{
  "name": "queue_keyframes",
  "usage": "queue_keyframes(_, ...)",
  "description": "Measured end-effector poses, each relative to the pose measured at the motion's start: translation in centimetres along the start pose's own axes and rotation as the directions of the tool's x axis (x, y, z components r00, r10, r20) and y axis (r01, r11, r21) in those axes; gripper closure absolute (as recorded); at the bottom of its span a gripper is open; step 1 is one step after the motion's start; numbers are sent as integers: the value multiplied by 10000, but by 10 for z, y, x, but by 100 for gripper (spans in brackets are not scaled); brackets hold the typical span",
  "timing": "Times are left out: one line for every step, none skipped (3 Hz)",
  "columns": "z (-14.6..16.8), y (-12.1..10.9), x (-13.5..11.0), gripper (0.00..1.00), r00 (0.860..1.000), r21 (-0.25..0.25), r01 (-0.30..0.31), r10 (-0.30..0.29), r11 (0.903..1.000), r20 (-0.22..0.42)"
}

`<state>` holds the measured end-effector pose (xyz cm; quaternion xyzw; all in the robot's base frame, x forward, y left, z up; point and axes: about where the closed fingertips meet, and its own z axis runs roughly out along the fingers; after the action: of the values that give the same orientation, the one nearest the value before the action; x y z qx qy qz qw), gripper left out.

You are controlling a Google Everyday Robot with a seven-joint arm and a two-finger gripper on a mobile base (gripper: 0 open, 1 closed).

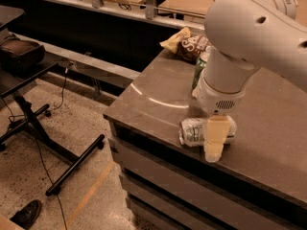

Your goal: Pick 7up can

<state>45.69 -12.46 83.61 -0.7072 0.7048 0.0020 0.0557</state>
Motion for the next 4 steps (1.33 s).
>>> queue_keyframes(0,0,0,0,10000,1,1,-1,10000,0)
queue_keyframes(0,0,0,30,10000,20,9,-9,10000,-4)
queue_keyframes(0,0,0,40,10000,27,12,-12,10000,-5)
queue_keyframes(1,1,-1,64,10000,38,18,-18,10000,-8)
